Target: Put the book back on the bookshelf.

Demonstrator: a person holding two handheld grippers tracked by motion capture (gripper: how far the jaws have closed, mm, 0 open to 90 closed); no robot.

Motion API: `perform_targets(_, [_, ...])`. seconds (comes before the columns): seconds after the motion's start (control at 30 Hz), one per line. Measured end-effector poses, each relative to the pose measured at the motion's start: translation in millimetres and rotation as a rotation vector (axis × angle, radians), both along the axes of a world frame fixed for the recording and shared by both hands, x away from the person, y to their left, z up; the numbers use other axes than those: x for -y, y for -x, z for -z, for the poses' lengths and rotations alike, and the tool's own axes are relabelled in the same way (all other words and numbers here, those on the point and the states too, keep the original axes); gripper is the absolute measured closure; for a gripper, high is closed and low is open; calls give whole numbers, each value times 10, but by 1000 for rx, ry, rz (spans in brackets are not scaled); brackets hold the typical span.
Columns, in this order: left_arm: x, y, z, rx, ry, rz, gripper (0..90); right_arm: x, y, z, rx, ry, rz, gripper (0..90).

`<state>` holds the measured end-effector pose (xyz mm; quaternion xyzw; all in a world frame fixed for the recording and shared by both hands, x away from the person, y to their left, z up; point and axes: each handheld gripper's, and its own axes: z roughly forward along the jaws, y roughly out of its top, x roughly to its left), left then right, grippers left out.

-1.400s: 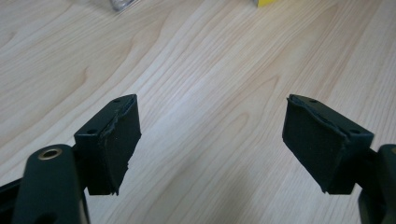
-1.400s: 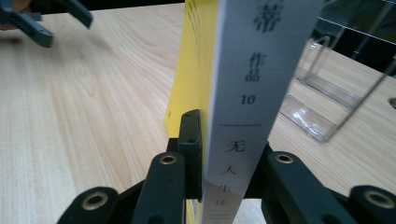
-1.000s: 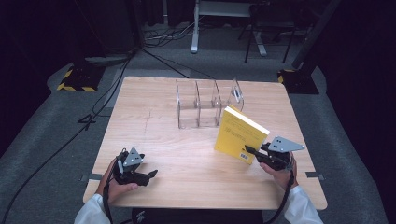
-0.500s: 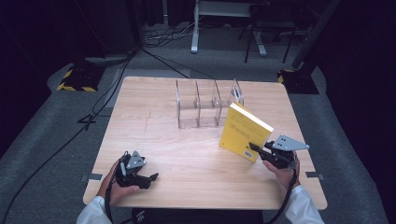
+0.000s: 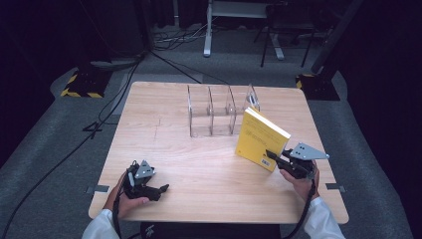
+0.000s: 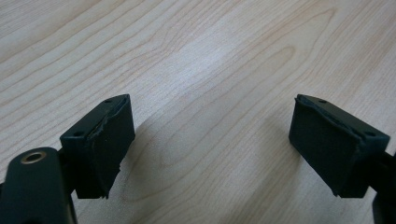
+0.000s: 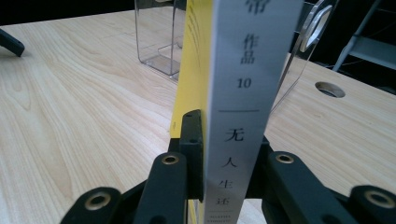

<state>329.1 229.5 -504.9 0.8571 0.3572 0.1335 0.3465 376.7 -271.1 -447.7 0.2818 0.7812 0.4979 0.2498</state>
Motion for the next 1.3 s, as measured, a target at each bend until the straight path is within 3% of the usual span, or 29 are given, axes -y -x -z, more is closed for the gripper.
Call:
perform_targets(0.13, [0,-1,0,0,0,1,147,-21,-1,-14,19,11,13,769])
perform_targets(0.33, [0,-1,0,0,0,1,147,-19,-29,-53,29,-23,30,769])
perform_targets(0.8, [0,-1,-1,-1,-1,0,147,-93,-115,-218,76,-30,100,769])
perform_targets(1.13, [1,1,-2,-2,-2,0,147,-251,-388,-400,104,-31,195,769])
perform_targets(1.3, [3,4,-2,-1,-1,-3,148,-387,-562,-445,93,-34,227,769])
